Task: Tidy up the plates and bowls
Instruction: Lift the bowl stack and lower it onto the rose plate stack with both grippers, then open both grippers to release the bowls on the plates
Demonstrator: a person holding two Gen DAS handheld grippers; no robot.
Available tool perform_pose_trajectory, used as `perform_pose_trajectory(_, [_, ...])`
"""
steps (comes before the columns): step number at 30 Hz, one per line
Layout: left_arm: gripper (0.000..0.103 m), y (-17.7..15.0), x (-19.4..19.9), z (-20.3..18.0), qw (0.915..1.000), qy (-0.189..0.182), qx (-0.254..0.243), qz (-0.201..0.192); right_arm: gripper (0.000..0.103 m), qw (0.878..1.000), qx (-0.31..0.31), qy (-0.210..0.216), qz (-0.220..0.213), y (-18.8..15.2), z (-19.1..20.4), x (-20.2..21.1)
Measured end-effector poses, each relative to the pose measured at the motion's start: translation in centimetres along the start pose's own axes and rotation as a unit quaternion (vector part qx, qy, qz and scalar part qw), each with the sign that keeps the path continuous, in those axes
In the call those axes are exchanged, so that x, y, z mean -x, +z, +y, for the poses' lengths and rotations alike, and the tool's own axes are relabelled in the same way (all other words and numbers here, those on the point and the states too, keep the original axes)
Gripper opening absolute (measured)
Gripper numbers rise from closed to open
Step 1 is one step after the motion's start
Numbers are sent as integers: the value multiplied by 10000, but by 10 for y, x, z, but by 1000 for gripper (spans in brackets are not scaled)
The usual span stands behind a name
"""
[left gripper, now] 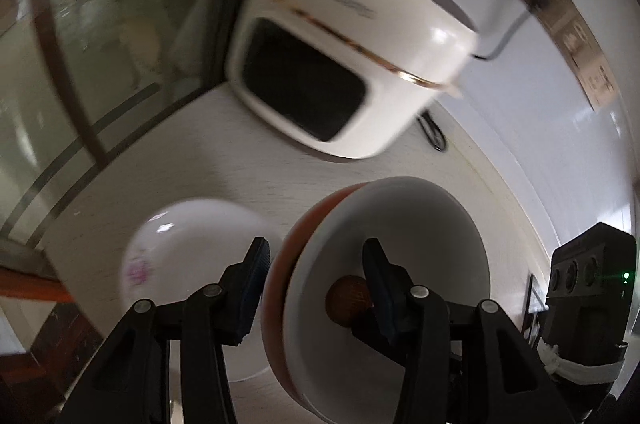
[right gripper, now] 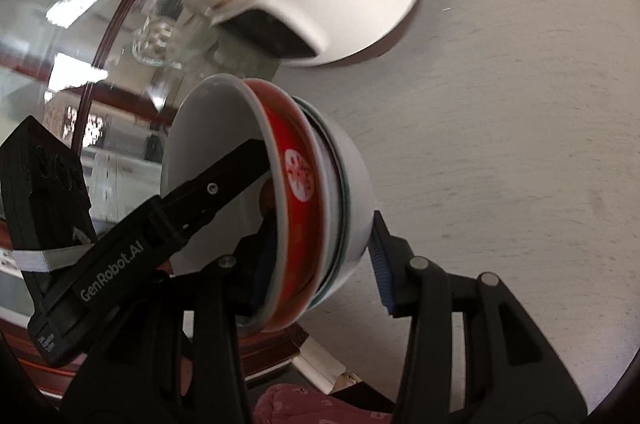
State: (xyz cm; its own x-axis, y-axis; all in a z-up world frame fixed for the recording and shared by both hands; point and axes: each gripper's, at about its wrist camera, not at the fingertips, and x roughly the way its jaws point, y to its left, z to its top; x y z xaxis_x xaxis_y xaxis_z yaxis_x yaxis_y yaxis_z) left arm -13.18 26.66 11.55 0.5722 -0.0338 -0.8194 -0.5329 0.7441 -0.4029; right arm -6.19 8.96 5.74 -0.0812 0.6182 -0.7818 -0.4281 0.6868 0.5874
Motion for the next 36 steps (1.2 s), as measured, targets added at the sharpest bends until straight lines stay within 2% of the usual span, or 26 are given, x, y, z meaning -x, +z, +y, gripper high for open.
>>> perform_pose_trajectory(7, [49, -5, -5, 53, 9978, 297, 600, -7, 47, 9982, 322, -29, 498, 11, 34, -55])
perform_pose_trajectory(11, [49, -9, -10, 76, 9961, 403, 780, -2, 47, 9967, 424, -38, 692, 16, 48, -86])
perform_pose_trajectory(19, [49, -17, -28, 92, 9942, 406, 988, 93, 47, 9951, 557, -134, 808, 4, 39, -89])
perform_pose_trajectory(25, [49, -14, -30, 92, 9955, 466, 826, 88, 47, 9958, 525, -24, 751, 11, 37, -88])
perform_pose_trajectory(28, [52, -14, -26, 95, 9959, 328, 839, 17, 50, 9955, 507, -29, 803, 9, 35, -91])
perform_pose_trajectory(30, [61, -14, -17, 96, 9955, 206, 915, -143, 59, 9958, 566, -19, 719, 6, 35, -81])
perform_pose_trajectory(32, [66, -13, -13, 101, 9947, 182, 992, -195, 67, 9954, 775, -77, 554, 8, 42, -73])
perform_pose_trajectory(36, [66, -21, -3, 107, 9938, 138, 1082, -205, 72, 9932, 1081, -238, 371, 8, 48, -55])
